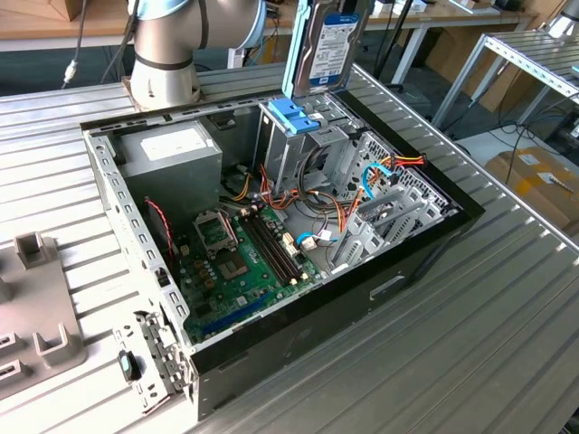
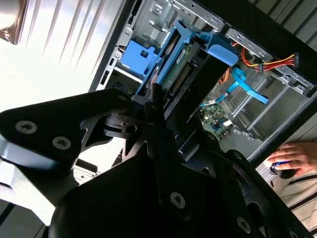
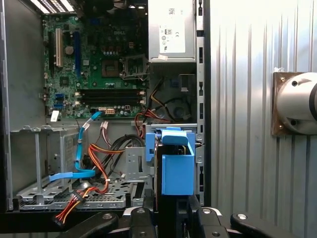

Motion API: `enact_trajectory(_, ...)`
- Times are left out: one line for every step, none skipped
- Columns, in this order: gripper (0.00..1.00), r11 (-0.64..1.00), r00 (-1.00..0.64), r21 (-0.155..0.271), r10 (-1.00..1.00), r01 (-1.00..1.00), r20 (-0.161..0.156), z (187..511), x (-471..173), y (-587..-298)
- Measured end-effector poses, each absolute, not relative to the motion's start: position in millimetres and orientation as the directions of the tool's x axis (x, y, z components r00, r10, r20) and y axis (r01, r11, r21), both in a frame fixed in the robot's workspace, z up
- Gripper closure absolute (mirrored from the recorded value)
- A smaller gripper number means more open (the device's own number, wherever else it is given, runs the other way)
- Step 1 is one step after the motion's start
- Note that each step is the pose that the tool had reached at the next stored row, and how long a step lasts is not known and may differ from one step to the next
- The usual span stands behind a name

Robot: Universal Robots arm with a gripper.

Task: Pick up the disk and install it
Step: 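Pick up the disk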

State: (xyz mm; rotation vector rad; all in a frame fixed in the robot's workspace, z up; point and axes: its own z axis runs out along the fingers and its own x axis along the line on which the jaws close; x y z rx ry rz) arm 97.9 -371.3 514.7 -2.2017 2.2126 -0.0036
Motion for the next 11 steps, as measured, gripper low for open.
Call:
enact_trajectory(0.65, 0.005, -0.005, -0.016, -1.000, -1.000, -0.013, 514.7, 97.9, -373.0)
enact_trajectory(0.65, 0.005, -0.005, -0.016, -1.000, -1.000, -0.013, 514.7, 97.9, -374.7)
enact_trajectory(0.65, 0.005, -0.005, -0.016, -1.000, -1.000, -0.013, 514.7, 97.9, -376.6)
enact_trajectory(0.65, 0.005, -0.005, -0.016, -1.000, -1.000, -0.013, 514.7, 97.9, -378.2)
enact_trajectory(0.65, 0.005, -0.005, -0.016, -1.000, -1.000, -0.013, 514.7, 97.9, -380.8)
enact_trajectory(0.65, 0.005, -0.005, -0.016, -1.000, -1.000, -0.013, 514.7, 97.9, -382.5)
enact_trajectory(0.65, 0.005, -0.005, -0.016, -1.000, -1.000, -0.013, 514.7, 97.9, -384.1)
enact_trajectory(0.65, 0.005, -0.005, -0.016, -1.000, -1.000, -0.013, 514.7, 97.9, -387.5)
enact_trajectory(0.65, 0.005, -0.005, -0.016, -1.000, -1.000, -0.013, 514.7, 97.9, -390.2)
enact_trajectory(0.65, 0.005, -0.005, -0.016, -1.000, -1.000, -0.013, 514.7, 97.9, -391.9)
enact_trajectory(0.65, 0.005, -0.005, -0.016, -1.000, -1.000, -0.013, 514.7, 97.9, -393.9)
